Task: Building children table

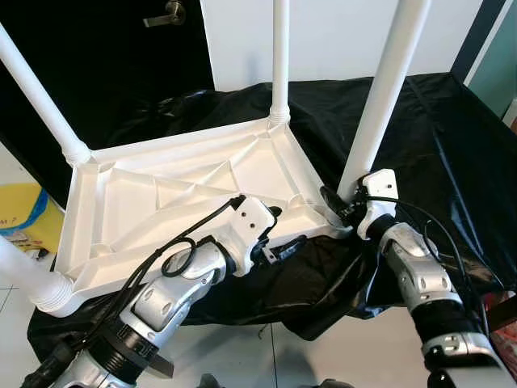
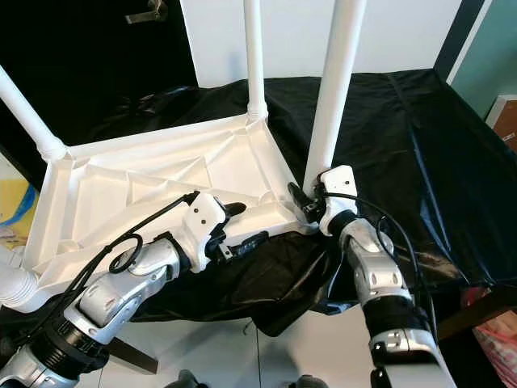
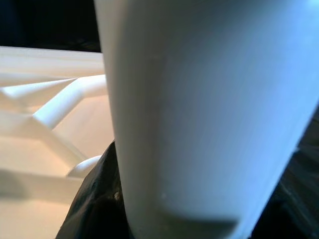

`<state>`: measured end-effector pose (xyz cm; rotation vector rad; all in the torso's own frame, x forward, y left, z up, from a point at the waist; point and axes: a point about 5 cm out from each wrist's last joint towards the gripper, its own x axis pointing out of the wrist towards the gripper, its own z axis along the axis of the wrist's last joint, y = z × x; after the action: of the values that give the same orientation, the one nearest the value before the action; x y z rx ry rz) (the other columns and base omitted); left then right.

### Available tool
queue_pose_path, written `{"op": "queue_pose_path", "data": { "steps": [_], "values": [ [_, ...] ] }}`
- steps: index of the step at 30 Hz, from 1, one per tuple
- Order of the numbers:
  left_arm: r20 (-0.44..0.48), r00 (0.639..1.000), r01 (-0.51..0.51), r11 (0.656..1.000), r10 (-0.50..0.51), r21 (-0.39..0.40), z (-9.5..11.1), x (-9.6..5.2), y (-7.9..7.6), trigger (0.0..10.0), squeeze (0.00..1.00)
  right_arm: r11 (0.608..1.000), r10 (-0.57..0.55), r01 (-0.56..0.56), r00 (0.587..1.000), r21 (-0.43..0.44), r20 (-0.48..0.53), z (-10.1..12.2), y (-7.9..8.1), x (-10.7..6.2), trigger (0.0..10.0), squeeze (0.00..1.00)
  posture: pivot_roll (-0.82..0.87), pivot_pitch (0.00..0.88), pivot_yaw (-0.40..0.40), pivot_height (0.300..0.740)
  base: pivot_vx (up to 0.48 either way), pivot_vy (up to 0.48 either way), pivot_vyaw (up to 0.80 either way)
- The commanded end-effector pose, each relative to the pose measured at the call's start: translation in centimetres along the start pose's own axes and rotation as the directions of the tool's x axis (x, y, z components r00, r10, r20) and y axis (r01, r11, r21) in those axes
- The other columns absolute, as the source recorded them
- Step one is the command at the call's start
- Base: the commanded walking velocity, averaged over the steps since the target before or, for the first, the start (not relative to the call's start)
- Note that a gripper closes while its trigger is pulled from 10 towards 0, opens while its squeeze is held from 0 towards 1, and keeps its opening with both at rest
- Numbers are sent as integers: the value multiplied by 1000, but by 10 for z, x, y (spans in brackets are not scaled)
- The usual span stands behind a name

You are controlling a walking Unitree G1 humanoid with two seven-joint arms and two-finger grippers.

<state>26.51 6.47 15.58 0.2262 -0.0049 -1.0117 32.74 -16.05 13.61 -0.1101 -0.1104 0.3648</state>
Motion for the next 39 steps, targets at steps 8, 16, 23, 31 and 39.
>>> {"op": "queue_pose_path", "data": {
  "steps": [8, 16, 23, 31, 39],
  "values": [
    [3, 991, 133, 991, -133, 6, -1, -6, -3, 10000, 0, 986, -160, 161, 987, 52, -19, -6, 15, -6, 10000, 0, -45, 29, 11, 740, 0, 0, 0],
    [4, 992, 124, 992, -124, 9, 0, -6, -2, 10000, 0, 940, -322, 328, 944, 91, -68, -9, 29, -8, 10000, 0, -34, 19, 5, 740, 0, 0, 0],
    [3, 994, 106, 994, -106, 16, 2, -8, 1, 10000, 0, 903, -403, 414, 909, 114, -104, -8, 47, -8, 10000, 0, -18, 34, -8, 740, 0, 0, 0],
    [4, 995, 103, 994, -103, 20, 3, -6, 2, 10000, 0, 901, -411, 420, 907, 111, -95, -4, 46, -7, 10000, 0, -14, 43, -6, 740, 0, 0, 0],
    [15, 994, 106, 994, -106, 19, 6, -5, 1, 10000, 0, 905, -407, 410, 912, 118, -47, 6, 46, -7, 10000, 1000, -18, 58, 10, 740, 0, 0, 0]
  ]
}}
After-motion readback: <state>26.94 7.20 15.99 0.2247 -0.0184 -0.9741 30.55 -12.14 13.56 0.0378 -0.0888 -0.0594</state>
